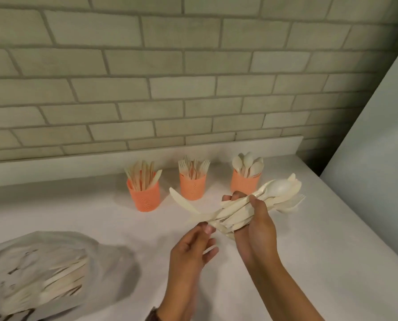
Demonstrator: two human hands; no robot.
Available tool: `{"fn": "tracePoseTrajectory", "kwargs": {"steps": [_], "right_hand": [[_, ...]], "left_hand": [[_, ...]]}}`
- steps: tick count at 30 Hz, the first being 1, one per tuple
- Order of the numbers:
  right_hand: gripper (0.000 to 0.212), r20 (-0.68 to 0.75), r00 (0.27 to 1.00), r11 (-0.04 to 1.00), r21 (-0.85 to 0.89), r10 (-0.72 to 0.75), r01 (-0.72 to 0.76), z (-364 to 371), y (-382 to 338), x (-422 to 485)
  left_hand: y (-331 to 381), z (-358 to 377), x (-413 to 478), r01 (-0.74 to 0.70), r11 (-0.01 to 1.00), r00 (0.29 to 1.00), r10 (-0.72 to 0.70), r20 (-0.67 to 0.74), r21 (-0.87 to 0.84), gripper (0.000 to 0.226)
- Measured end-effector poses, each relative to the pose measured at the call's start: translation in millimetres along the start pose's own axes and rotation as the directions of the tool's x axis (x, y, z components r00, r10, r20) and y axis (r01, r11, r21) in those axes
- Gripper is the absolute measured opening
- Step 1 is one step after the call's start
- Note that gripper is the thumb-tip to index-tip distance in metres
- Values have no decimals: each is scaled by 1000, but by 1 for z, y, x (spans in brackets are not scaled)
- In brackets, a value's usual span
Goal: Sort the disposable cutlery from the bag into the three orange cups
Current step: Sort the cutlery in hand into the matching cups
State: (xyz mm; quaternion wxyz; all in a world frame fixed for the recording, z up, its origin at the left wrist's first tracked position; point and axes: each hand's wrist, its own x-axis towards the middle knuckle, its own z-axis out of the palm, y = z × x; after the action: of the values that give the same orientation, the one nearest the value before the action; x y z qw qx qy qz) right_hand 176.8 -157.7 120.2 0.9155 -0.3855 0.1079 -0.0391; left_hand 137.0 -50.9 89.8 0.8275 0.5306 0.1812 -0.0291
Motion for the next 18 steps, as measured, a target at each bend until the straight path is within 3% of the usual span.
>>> {"fn": "tracePoseTrajectory", "kwargs": {"steps": [5, 9, 18], "right_hand": [[28, 66, 997, 999, -36, 42, -40, -33, -27, 19], [27, 115, 993, 986, -168, 21, -2, -46, -36, 27], [26, 141, 988, 973, -213, -63, 92, -44, -43, 41]], "left_hand": [[-24, 71, 1, -5, 976, 992, -22, -121, -220, 15], [-34, 95, 3, -1, 946, 980, -63, -189, -323, 19], [-25, 105, 20, 152, 857, 971, -224, -90, -492, 20]]}}
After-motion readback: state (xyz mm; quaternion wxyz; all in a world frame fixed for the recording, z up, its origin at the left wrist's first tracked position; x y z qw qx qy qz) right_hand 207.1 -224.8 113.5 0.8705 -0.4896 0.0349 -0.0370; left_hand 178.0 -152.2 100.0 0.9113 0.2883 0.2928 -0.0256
